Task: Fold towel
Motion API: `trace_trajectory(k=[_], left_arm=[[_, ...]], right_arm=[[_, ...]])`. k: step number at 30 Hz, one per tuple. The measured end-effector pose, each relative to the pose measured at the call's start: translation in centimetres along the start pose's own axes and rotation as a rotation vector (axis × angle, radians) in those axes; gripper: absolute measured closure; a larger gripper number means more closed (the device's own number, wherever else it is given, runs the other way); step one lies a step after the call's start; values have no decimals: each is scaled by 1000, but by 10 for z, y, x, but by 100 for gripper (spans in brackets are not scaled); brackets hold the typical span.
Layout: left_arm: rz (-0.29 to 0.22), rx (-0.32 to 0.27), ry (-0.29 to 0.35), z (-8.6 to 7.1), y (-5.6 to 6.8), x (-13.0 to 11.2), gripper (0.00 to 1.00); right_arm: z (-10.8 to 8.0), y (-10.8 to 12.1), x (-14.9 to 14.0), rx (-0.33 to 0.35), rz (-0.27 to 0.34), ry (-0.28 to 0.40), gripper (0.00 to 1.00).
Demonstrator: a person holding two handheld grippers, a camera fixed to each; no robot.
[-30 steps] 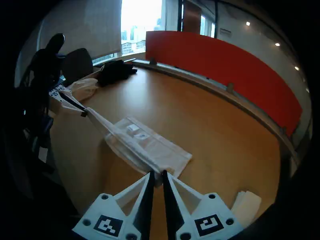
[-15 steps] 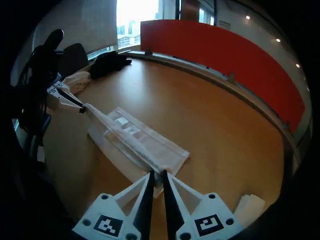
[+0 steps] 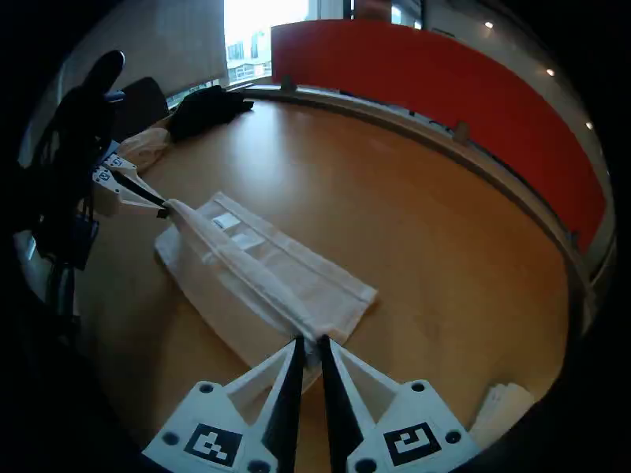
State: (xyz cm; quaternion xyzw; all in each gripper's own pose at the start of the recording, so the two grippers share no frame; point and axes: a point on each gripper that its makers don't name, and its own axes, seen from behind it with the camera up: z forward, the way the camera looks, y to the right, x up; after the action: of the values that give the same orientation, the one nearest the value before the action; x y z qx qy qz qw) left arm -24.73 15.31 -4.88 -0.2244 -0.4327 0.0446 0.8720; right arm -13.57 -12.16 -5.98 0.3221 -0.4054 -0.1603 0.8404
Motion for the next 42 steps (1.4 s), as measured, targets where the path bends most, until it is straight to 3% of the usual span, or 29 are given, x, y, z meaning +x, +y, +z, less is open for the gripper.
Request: trace_trajectory(k=[6,11,23,42], left_arm=[[13,20,-9,14,-4,-5,88],[13,36,-7,21,-9,-4,84],[49,83,-7,29,-24,3,54],[90,124,3,33,-43,26,53]], right_arm=[[11,3,-8,-2,11,-18,82],[18,10,-9,-25,16,-19,71],[28,23,-9,-72,-5,-27,39],[36,45,6,-117,-16,-21,35]])
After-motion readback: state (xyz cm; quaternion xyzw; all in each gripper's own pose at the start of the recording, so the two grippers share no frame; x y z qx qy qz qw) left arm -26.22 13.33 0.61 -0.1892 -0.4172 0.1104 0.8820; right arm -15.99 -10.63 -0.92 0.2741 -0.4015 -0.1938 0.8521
